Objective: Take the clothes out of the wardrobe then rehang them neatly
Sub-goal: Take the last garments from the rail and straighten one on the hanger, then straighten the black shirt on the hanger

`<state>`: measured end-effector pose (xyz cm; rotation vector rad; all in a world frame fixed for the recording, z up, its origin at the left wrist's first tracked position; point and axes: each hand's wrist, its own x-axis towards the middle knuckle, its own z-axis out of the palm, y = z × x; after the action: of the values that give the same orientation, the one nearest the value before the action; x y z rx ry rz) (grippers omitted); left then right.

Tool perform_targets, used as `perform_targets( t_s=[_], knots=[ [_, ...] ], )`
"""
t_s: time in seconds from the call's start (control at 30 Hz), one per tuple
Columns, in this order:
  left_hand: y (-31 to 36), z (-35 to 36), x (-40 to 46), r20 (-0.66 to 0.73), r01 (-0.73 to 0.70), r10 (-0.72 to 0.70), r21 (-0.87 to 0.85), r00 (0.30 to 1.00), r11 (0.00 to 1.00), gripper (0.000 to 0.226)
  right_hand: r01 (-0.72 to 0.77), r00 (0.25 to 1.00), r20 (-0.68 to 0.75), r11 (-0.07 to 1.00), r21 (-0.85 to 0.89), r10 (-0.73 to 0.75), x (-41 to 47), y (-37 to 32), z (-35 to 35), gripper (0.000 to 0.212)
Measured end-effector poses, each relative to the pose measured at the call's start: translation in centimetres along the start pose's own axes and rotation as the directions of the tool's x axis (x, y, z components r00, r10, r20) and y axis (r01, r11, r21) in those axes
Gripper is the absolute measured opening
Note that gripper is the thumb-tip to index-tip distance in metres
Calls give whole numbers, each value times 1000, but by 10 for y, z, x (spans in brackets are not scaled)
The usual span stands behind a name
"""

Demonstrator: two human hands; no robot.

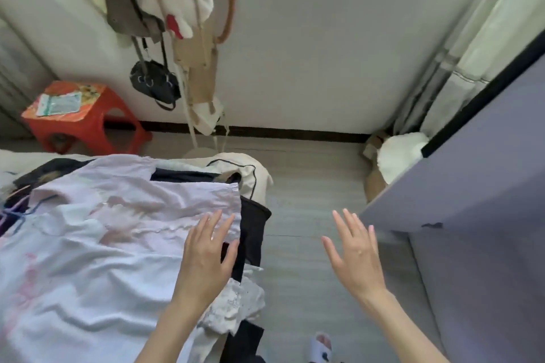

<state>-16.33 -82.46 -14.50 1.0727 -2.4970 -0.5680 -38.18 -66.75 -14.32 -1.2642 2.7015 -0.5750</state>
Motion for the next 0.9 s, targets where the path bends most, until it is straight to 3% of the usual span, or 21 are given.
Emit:
perform_targets(
  t_s=[0.13, 0.27, 0.5, 0.63, 0.9],
  knots=[
    [80, 27, 31, 32, -189, 191, -71, 981, 979, 51, -198, 976, -84, 979, 42, 201, -30, 65, -41, 59],
    [159, 63, 43, 110, -371, 378, -75, 919, 926, 51, -353, 909, -207, 932, 78, 361, -58, 130, -77, 71],
    [295, 123, 39, 169, -574, 587, -121, 792, 810, 47, -505, 775, -360, 851, 144, 520, -96, 245, -152, 53],
    [373, 150, 39, 192, -630, 647, -148, 738, 763, 49, -572, 674, -454, 801, 179, 583, -115, 291, -187, 56],
    [499, 226, 28, 319, -752, 806, -304, 498, 585, 49, -723, 426, -522, 625, 294, 739, -170, 369, -233, 51]
  ],
)
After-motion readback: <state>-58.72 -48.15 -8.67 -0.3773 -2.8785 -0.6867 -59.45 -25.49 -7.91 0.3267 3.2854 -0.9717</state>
